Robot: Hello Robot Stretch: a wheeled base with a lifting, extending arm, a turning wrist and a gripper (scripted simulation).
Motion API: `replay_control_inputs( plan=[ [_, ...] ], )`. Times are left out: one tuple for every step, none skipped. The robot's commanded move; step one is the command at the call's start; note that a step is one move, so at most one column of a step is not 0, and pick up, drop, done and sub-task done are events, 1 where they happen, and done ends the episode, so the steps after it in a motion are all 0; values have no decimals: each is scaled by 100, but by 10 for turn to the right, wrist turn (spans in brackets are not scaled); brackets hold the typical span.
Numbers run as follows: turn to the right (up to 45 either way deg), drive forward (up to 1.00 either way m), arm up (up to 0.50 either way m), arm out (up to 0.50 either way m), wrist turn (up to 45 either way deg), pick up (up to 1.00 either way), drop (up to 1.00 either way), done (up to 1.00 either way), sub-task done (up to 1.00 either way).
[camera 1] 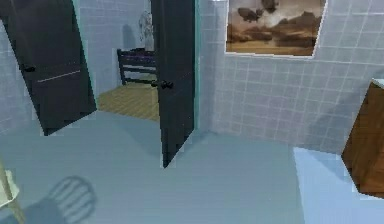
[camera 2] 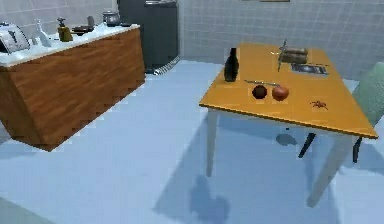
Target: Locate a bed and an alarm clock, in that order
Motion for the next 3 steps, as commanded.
replay_control_inputs(
  plan=[
    [0, 40, 0, 0, 0, 0, 0, 0, 0],
    [270, 0, 0, 0, 0, 0, 0, 0, 0],
    [0, 10, 0, 0, 0, 0, 0, 0, 0]
  ],
)
